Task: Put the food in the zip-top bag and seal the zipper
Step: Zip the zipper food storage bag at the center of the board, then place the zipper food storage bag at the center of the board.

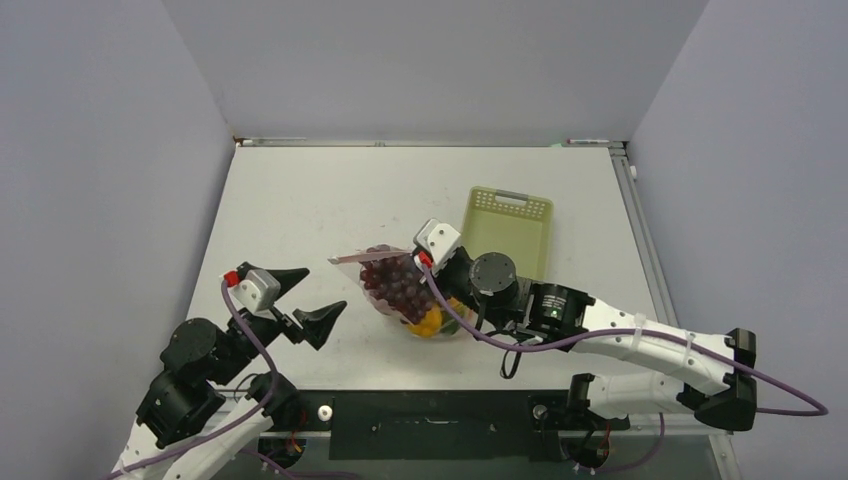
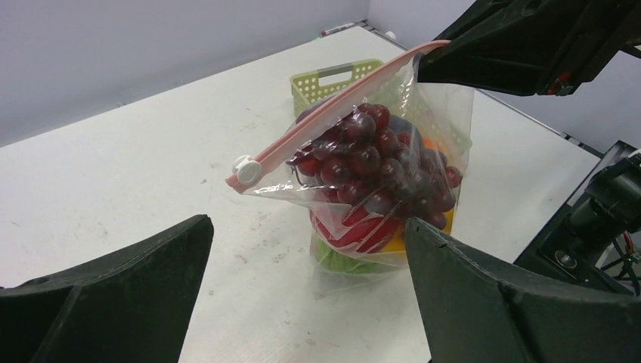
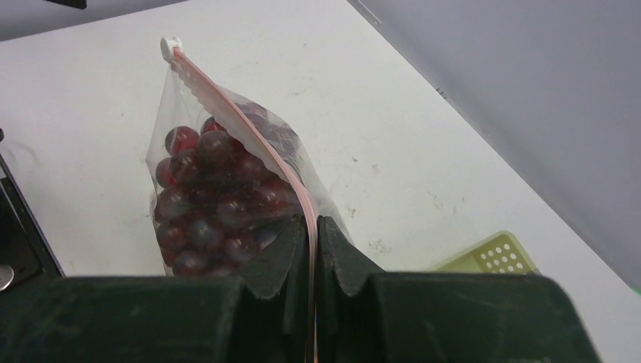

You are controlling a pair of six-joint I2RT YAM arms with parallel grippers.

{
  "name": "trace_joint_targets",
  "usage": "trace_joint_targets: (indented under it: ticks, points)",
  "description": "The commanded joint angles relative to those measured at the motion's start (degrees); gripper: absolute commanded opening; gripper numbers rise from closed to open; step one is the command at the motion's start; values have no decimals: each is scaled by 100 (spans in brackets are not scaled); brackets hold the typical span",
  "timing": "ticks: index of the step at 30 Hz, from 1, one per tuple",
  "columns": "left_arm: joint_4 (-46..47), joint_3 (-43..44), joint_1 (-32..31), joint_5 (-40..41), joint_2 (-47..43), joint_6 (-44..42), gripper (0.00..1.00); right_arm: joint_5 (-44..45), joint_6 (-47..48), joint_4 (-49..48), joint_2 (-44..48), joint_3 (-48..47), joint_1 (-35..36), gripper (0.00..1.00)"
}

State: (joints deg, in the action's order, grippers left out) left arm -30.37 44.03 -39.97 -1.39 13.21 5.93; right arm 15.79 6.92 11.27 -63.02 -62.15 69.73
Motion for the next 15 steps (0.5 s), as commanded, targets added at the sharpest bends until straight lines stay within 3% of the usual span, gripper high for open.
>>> trace_joint_targets:
  ticks: [1,9,15]
  points:
    - [468,-57,24,320,-200,127,96,224,181,-1278,-267,-653,-15,5]
    - [469,304,25,-32,50,147,96,-203,587,-1382,-1031,-1305,-41,5]
    - [180,1005,28,93,828,-258,96,-822,932,-1188,-1552,-1850,-252,5]
